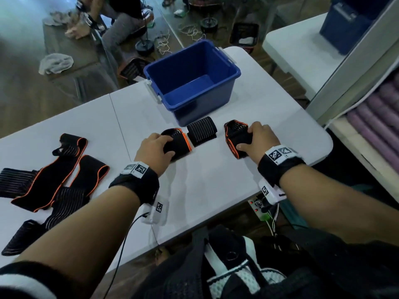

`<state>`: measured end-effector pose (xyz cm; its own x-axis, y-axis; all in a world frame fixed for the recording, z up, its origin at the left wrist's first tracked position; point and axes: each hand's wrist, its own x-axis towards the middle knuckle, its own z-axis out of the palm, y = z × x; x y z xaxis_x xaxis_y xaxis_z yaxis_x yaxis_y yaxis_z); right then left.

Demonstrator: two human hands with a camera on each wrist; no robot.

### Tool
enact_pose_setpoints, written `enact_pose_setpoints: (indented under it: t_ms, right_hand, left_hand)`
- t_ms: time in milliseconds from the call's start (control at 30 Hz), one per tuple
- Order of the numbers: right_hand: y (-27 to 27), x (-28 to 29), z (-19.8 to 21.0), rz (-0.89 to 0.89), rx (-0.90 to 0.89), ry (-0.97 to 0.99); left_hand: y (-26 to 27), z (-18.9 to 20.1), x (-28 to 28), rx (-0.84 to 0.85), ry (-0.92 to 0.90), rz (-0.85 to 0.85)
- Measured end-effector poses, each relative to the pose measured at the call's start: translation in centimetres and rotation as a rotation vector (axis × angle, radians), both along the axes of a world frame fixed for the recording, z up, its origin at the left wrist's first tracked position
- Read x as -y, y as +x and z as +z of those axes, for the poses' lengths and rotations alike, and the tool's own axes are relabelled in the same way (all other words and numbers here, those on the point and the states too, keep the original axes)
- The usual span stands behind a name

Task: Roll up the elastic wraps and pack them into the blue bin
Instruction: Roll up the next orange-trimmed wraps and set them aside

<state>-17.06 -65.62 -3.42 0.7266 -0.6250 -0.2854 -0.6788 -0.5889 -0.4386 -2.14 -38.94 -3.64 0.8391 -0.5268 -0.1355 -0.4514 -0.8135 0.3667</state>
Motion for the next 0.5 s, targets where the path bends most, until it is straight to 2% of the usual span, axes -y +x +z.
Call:
enact_pose_setpoints:
  t_ms: [267, 500]
  right_hand:
    - [5.4, 2.4, -0.1, 0.006, 0.029, -0.014]
    - [6.3, 3.4, 0.8, 0.069, 0.054, -0.053]
  left_hand:
    - [-0.9, -0.3, -0.5, -0.018, -0.016, 0.033]
    - [-1.0, -0.2, -1.1, -0.026, -0.109, 0.096]
